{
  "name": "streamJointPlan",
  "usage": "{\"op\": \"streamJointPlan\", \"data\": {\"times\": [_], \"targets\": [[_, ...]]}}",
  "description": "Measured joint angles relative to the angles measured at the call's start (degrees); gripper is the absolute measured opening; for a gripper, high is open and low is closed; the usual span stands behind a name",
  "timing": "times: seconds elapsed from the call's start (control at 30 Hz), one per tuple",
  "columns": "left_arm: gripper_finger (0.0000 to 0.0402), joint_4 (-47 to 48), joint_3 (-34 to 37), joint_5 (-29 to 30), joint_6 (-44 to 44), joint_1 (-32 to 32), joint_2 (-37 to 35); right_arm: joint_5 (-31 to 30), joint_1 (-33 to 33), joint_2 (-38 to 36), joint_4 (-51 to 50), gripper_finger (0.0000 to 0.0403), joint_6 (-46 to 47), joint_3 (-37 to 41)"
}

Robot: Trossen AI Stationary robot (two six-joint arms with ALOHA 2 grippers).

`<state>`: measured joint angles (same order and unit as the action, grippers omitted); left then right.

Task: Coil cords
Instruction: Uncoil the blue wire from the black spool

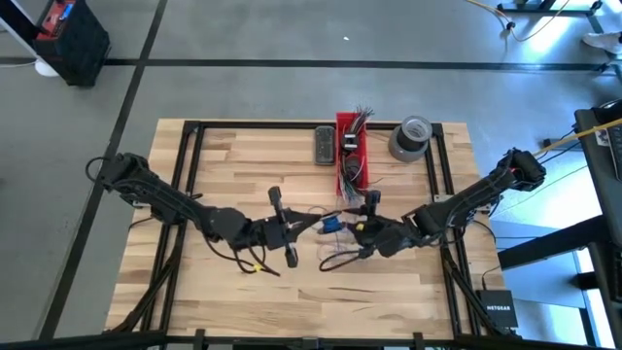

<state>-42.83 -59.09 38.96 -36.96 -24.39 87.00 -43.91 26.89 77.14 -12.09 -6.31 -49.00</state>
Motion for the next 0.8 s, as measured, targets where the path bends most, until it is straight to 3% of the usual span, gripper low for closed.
{"op": "streamJointPlan", "data": {"times": [0.1,0.23,0.4,0.5,0.63,0.73,0.8], "targets": [[0.0001,1.0,0.0,3.8,-3.2,-0.6,-0.1,-0.1,1.0,0.1,-0.3,0.0172,-1.3,-1.5],[0.0002,8.8,0.0,15.7,-5.5,-1.4,-0.2,-0.2,3.3,-0.9,-3.0,0.0172,-1.6,-5.0],[0.0002,13.7,0.0,25.3,-6.8,-3.4,-0.2,-5.1,6.9,-3.5,-20.8,0.0172,3.8,-10.6],[0.0003,13.4,0.0,25.8,-8.2,-5.4,-0.4,-5.7,7.7,-4.8,-33.8,0.0172,13.8,-12.4],[0.0004,13.1,0.0,25.8,-8.1,-7.1,-2.1,-1.7,7.6,-5.6,-43.3,0.0172,26.7,-11.4],[0.0004,12.6,0.0,24.8,-7.8,-7.8,-2.5,1.3,7.6,-5.5,-42.1,0.0172,31.6,-8.3],[0.0005,9.4,0.1,22.6,-9.8,-7.9,-2.5,1.5,7.5,-4.9,-38.2,0.0172,30.2,-5.8]]}}
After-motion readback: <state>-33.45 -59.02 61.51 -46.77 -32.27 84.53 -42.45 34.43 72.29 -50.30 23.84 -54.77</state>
